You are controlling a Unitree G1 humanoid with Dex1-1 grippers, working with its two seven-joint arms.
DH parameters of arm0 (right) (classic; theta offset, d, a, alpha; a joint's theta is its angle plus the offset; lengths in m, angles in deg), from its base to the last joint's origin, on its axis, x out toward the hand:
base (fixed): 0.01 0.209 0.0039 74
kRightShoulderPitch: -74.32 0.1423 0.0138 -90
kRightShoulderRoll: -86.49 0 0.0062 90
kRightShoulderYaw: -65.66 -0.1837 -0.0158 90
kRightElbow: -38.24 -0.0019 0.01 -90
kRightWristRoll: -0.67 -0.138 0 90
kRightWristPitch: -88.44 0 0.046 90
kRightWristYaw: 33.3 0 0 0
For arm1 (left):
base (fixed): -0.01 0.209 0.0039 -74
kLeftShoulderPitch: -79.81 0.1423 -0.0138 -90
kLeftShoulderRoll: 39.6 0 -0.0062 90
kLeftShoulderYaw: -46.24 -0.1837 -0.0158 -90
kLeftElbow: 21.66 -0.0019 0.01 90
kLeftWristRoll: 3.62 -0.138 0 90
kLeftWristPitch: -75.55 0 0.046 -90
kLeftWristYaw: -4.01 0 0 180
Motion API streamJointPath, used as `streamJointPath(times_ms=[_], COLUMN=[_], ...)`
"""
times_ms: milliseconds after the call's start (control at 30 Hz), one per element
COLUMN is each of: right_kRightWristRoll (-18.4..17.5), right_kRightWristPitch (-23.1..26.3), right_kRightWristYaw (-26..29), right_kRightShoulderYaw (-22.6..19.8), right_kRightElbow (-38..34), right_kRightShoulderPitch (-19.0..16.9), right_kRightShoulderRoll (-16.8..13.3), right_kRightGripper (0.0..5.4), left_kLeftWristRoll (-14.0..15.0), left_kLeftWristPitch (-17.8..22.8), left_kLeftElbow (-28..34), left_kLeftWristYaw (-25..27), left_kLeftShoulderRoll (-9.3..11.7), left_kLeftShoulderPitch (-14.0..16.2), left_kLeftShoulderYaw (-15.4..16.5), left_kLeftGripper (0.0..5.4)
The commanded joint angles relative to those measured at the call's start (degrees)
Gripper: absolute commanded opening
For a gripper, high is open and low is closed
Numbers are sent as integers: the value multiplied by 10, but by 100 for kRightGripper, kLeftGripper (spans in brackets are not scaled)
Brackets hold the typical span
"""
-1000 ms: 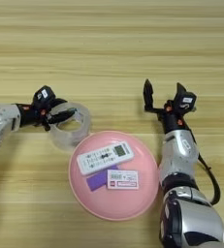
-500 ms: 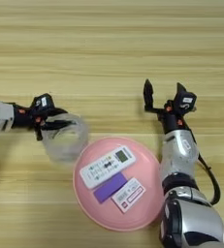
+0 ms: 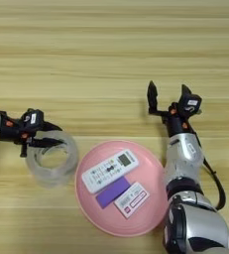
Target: Move the objects on the table
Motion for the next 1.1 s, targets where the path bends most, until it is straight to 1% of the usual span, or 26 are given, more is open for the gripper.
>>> streamJointPath(times_ms=[33, 133, 333, 467, 833, 867, 933, 967, 1100], right_kRightWristRoll=[-4, -4, -5, -5, -5, -4, -4, -3, -2], right_kRightWristPitch=[0, 0, 2, 2, 2, 2, 2, 2, 1], right_kRightWristYaw=[5, 6, 8, 10, 10, 10, 8, 7, 6], right_kRightShoulderYaw=[-4, -5, -6, -7, -7, -6, -6, -5, -5], right_kRightElbow=[4, 4, 7, 8, 8, 8, 8, 9, 12], right_kRightShoulderPitch=[9, 9, 11, 11, 10, 11, 12, 12, 15], right_kRightShoulderRoll=[-4, -4, -7, -8, -9, -9, -9, -8, -6], right_kRightGripper=[540, 540, 540, 540, 540, 540, 540, 540, 540], left_kLeftWristRoll=[-9, -3, -7, -4, -12, -11, -8, -6, -1], left_kLeftWristPitch=[2, 2, -6, -12, -32, -34, -36, -36, -38], left_kLeftElbow=[26, 47, 59, 69, 67, 66, 68, 68, 69], left_kLeftWristYaw=[24, 36, 48, 59, 68, 71, 79, 81, 82], left_kLeftShoulderRoll=[17, 25, 30, 35, 41, 43, 48, 50, 50], left_kLeftShoulderPitch=[31, 43, 55, 66, 80, 81, 81, 81, 79], left_kLeftShoulderYaw=[-20, -25, -35, -40, -56, -57, -58, -59, -54], left_kLeftGripper=[146, 146, 146, 146, 145, 174, 185, 200, 235])
